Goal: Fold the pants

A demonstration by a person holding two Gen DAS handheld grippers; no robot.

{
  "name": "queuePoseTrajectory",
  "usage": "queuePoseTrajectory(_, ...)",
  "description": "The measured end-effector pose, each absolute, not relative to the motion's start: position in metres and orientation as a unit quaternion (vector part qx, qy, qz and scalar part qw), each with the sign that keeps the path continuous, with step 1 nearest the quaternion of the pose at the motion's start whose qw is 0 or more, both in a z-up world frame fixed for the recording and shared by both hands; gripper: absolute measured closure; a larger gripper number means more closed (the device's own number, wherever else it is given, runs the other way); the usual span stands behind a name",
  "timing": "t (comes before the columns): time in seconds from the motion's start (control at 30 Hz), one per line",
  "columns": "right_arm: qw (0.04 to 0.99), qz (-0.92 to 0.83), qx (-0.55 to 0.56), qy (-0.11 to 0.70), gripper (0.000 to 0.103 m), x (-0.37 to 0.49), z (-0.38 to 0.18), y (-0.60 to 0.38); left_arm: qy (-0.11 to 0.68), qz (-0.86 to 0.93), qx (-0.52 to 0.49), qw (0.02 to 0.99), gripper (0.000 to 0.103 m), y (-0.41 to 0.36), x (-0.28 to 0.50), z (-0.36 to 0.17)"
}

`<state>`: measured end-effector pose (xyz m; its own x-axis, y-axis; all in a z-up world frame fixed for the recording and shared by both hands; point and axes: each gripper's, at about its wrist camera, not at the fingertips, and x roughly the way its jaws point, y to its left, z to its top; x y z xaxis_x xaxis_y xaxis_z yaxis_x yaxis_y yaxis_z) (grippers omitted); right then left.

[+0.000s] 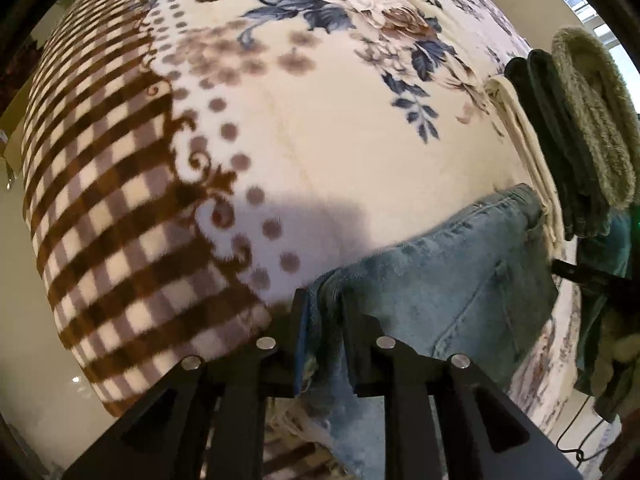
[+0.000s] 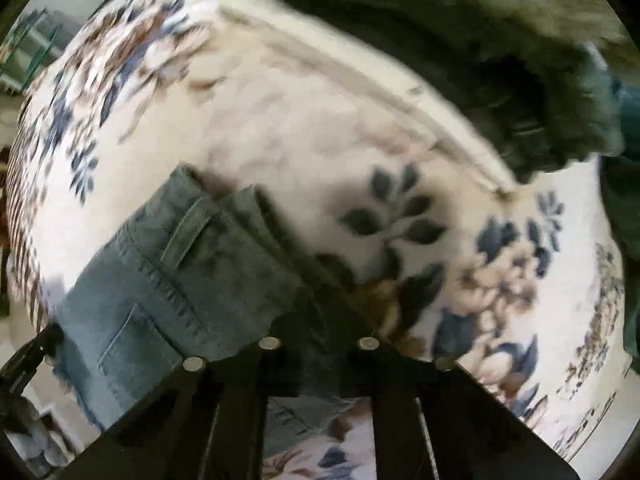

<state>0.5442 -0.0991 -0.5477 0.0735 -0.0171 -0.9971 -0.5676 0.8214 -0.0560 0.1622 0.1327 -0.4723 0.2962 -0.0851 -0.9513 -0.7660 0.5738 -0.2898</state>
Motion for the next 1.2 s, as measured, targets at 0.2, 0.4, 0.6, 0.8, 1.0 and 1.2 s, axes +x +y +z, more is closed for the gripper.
queuePoseTrajectory(0.2, 0.645, 0.233, -0.101, 0.721, 0.095, 0.555, -0.547, -0.122, 0.537, 0.263, -0.389, 0.701, 0.075, 0.14, 0.16, -0.465)
queuePoseTrajectory(0.4, 0.643, 0.245, -0.042, 0.724, 0.029, 0.523, -0.526, -0.163, 0.498, 0.306, -0.401, 0.705, 0.032, 0.128, 0.131, -0.425)
queuePoseTrajectory(0.6, 0.634, 0.238, -0.025, 0.736, 0.029, 0.482, -0.537, -0.181, 0.42, 0.305, -0.605, 0.604, 0.032, 0.067, 0.067, -0.425)
queuePoseTrajectory(0.8, 0.623, 0.22, -0.024, 0.75, 0.029, 0.457, -0.555, -0.211, 0.373, 0.265, -0.793, 0.401, 0.032, -0.041, 0.038, -0.495)
queuePoseTrajectory(1.0, 0.626, 0.205, -0.028, 0.752, 0.029, 0.457, -0.556, -0.252, 0.338, 0.22, -0.839, 0.366, 0.032, -0.087, 0.09, -0.534)
queuePoseTrajectory(1.2, 0.618, 0.206, 0.002, 0.759, 0.029, 0.459, -0.566, -0.285, 0.273, 0.256, -0.851, 0.368, 0.032, -0.08, 0.117, -0.556)
